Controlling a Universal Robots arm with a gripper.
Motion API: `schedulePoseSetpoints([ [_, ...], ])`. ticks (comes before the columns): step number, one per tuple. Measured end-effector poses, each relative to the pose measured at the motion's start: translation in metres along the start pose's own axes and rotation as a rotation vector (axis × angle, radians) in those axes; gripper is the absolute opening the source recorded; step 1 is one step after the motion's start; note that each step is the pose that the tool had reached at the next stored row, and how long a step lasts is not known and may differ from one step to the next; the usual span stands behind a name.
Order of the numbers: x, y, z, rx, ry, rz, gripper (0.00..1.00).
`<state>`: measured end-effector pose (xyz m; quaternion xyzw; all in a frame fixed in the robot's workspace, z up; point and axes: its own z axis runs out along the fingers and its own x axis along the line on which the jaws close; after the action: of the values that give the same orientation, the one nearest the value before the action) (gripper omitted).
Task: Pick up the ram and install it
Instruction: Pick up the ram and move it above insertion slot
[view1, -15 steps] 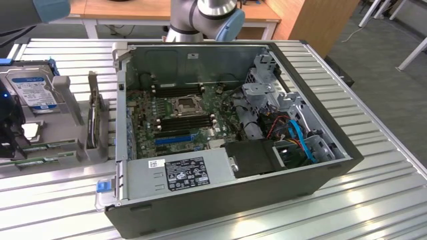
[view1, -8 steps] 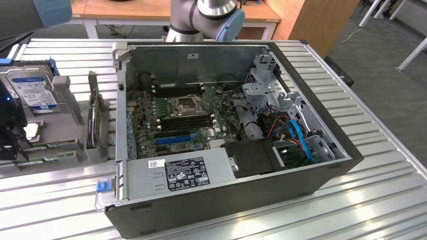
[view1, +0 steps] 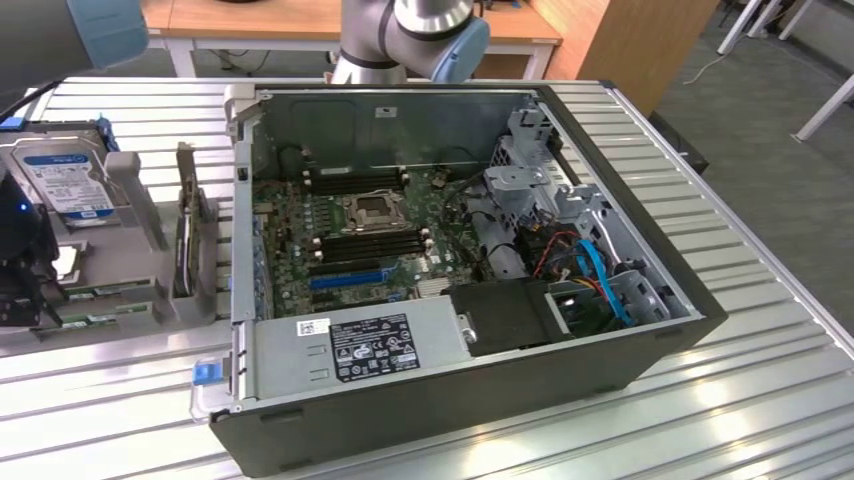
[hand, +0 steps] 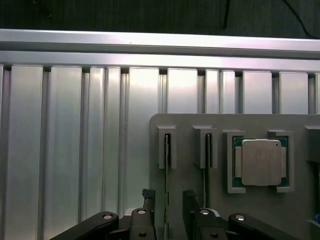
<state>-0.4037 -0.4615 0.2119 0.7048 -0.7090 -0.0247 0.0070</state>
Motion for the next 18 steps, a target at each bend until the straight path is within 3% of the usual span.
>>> schedulePoseSetpoints([
  [10,0.000,-0.0004,0.0055,0.0001,-0.0001,0.000,0.35],
  [18,0.000,-0.0113,0.0049,-0.0022,-0.0001,0.000,0.35],
])
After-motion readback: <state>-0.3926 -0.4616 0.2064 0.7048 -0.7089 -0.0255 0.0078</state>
